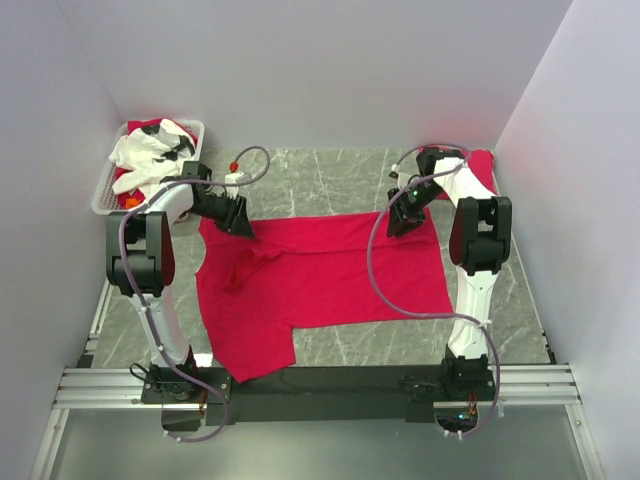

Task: Fold and stack the t-shirts
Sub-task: Fold the tshirt

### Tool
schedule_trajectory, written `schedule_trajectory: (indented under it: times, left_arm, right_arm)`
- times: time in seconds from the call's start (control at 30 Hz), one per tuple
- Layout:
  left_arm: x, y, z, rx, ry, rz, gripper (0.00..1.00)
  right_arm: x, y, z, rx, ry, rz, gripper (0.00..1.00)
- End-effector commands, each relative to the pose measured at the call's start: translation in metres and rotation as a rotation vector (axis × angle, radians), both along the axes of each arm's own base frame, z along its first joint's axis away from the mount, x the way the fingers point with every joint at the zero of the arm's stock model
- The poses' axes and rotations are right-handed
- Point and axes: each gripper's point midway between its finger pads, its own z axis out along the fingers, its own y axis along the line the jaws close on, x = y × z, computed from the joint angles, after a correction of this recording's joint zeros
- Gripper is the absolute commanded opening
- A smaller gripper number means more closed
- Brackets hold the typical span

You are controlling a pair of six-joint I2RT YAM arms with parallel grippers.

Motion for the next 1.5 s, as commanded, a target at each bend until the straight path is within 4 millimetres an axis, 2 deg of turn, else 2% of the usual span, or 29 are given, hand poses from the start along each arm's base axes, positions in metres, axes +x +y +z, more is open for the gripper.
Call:
schedule_trajectory:
  times: [0.0,0.03,0.07,0.2,0.27,0.3,0.33,0.37,0.4,0.47,0.6,0.73,0.8,0.9,1.1,1.17,1.2,1.3,1.4,1.47]
  left_arm:
    - [0.009,-0.001,0.021,-0.023,-0.019,0.052,0.41]
    - [0.010,0.000,0.025,-0.021,-0.036,0.059,0.41]
    - [0.013,0.010,0.040,-0.019,-0.084,0.084,0.40]
    - [-0.011,0.014,0.051,0.029,-0.129,0.110,0.39]
    - [-0.027,0.014,0.048,0.049,-0.115,0.110,0.41]
    - [-0.029,0.019,0.045,0.081,-0.119,0.127,0.44]
    - [-0.037,0.006,0.042,0.095,-0.128,0.083,0.57]
    - [-0.044,0.005,0.039,0.118,-0.150,0.061,0.61]
    - [-0.042,0.002,0.038,0.140,-0.189,0.046,0.64]
    - [-0.045,-0.003,0.033,0.211,-0.254,-0.008,0.65]
    - [-0.036,-0.014,0.033,0.333,-0.394,-0.110,0.63]
    - [-0.028,-0.024,0.028,0.467,-0.494,-0.216,0.58]
    - [-0.025,-0.021,0.020,0.532,-0.513,-0.256,0.57]
    - [-0.027,-0.022,0.010,0.588,-0.510,-0.318,0.51]
    - [-0.039,-0.022,-0.009,0.636,-0.436,-0.390,0.48]
    - [-0.039,-0.025,-0.008,0.631,-0.433,-0.392,0.38]
    - [-0.042,-0.027,-0.008,0.619,-0.421,-0.400,0.29]
    - [-0.045,-0.038,0.000,0.578,-0.402,-0.405,0.11]
    - [-0.055,-0.058,0.003,0.493,-0.332,-0.419,0.02]
    - [-0.069,-0.071,-0.003,0.428,-0.228,-0.423,0.02]
  right_arm:
    - [-0.002,0.000,0.001,0.018,0.006,0.002,0.42]
    - [-0.002,-0.002,0.000,0.015,0.008,0.001,0.42]
    - [-0.003,-0.002,0.000,0.011,0.005,0.004,0.42]
    - [-0.006,-0.003,0.000,0.009,0.007,0.002,0.42]
    - [-0.005,-0.002,-0.001,0.009,0.005,0.006,0.42]
    - [-0.005,-0.002,0.000,0.008,0.004,0.005,0.42]
    - [-0.005,-0.002,-0.001,0.008,0.004,0.005,0.42]
    - [-0.005,-0.002,-0.001,0.009,0.005,0.006,0.43]
    - [-0.004,-0.002,-0.001,0.011,0.007,0.005,0.42]
    - [-0.005,-0.001,-0.002,0.015,0.011,0.006,0.42]
    - [-0.006,-0.002,-0.002,0.015,0.012,0.006,0.42]
    - [-0.006,-0.003,-0.002,0.014,0.013,0.006,0.42]
    - [-0.007,-0.004,-0.003,0.015,0.016,0.004,0.42]
    - [-0.008,-0.006,-0.004,0.017,0.023,-0.001,0.42]
    - [-0.007,-0.012,-0.004,0.017,0.023,-0.011,0.43]
    - [-0.007,-0.013,-0.004,0.022,0.024,-0.015,0.42]
    - [-0.007,-0.013,-0.004,0.022,0.024,-0.016,0.42]
    - [-0.008,-0.013,-0.006,0.022,0.025,-0.012,0.43]
    - [-0.010,-0.014,-0.006,0.020,0.026,-0.011,0.42]
    - [-0.011,-0.014,-0.006,0.019,0.027,-0.008,0.42]
